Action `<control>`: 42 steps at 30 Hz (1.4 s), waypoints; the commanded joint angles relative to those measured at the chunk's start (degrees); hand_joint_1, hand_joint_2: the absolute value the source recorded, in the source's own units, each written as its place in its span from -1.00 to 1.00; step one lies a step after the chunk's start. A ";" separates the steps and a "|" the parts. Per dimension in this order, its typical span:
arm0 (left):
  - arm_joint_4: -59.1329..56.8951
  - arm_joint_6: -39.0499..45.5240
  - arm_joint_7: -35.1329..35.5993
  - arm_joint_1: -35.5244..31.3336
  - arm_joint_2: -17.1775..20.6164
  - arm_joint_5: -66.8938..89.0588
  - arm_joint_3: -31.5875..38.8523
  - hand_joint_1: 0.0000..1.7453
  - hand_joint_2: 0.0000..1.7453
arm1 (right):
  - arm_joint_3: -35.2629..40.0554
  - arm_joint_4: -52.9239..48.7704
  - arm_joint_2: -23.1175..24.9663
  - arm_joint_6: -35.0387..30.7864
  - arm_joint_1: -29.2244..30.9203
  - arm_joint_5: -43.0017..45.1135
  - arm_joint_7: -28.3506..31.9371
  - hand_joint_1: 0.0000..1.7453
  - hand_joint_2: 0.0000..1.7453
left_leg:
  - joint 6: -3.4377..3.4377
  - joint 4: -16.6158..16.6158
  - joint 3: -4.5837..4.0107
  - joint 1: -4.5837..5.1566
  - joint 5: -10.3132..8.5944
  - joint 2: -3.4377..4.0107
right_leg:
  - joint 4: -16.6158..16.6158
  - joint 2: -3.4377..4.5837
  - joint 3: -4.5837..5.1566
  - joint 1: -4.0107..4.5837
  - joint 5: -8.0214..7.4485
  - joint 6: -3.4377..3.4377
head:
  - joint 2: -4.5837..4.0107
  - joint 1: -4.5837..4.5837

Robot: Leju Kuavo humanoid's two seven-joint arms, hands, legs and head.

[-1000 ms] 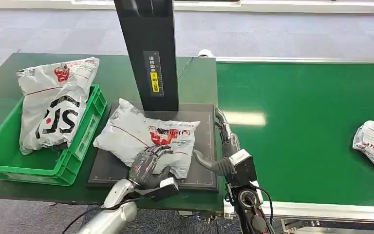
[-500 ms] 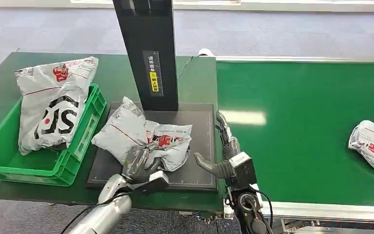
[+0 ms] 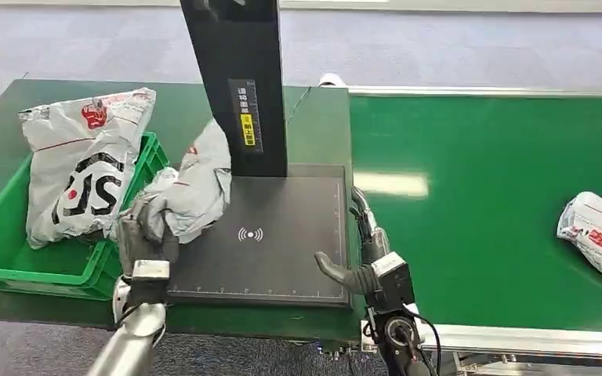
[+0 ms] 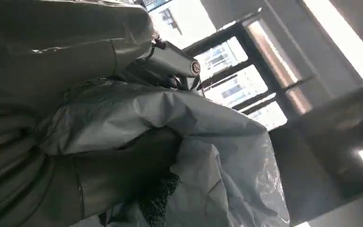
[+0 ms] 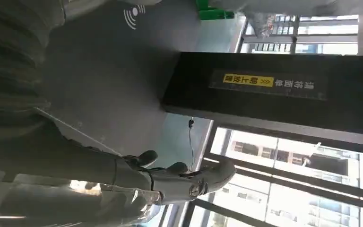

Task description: Moved the parcel from conveyor to table for the left to box.

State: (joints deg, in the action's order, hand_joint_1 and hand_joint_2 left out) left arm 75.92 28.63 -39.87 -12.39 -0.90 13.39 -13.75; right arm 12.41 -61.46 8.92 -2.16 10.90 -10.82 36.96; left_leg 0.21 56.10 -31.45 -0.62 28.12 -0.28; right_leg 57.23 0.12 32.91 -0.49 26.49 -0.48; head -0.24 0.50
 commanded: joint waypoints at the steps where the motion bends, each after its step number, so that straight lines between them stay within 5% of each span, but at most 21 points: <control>1: 24.35 -10.90 -0.13 6.43 2.47 -13.91 2.91 1.00 1.00 | -1.81 1.20 -1.28 -0.19 -0.01 0.15 -0.19 -1.00 1.00 | 0.00 0.03 -0.04 -0.01 0.05 0.13 | 0.02 0.09 0.06 0.02 0.02 0.02 | 0.00 0.00; 14: 27.37 -34.02 1.12 7.00 -0.48 -39.89 26.60 1.00 1.00 | -6.16 5.28 -1.26 0.88 2.08 0.34 0.49 -1.00 1.00 | 0.01 -0.07 0.04 -0.01 0.00 0.16 | -0.05 0.14 0.01 0.02 -0.04 0.04 | 0.00 0.00; 20: 23.21 -36.77 5.18 5.37 -1.11 -50.34 39.54 1.00 1.00 | -7.16 6.69 -0.83 1.24 2.93 -0.38 0.36 -1.00 1.00 | 0.00 -0.07 0.06 -0.02 0.00 0.16 | -0.03 0.13 0.01 0.03 -0.03 0.02 | 0.00 0.00; 24: 14.68 -35.98 7.10 1.44 1.91 -50.77 46.43 1.00 1.00 | -7.11 7.81 -0.51 1.53 3.31 -0.97 0.42 -1.00 1.00 | 0.00 -0.09 0.06 -0.01 -0.01 0.15 | -0.02 0.11 0.00 0.02 -0.02 0.02 | 0.00 0.00; 36: -8.39 -36.59 10.92 -13.90 8.87 -54.81 54.28 1.00 1.00 | -7.00 6.76 -0.11 1.65 2.51 -1.74 0.32 -1.00 1.00 | 0.05 -0.11 0.05 -0.09 -0.11 -0.04 | -0.02 -0.06 -0.06 0.10 -0.03 0.06 | 0.00 0.00; 42: -14.51 -27.62 6.53 -19.73 11.12 -42.30 50.86 1.00 1.00 | -6.58 6.59 0.16 1.80 2.36 -2.11 -0.05 -1.00 1.00 | 0.06 -0.03 -0.05 -0.11 -0.07 -0.05 | 0.03 -0.07 0.01 0.11 -0.01 0.05 | 0.00 0.02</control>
State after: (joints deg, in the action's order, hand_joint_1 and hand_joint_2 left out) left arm 75.57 -6.41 -29.68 -21.78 7.34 -39.68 37.53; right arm 6.38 -57.27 8.66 -0.66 12.05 -12.57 37.42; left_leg 0.27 56.10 -31.53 -0.72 28.08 -0.27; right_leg 57.28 0.14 33.00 -0.40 26.49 -0.45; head -0.24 0.52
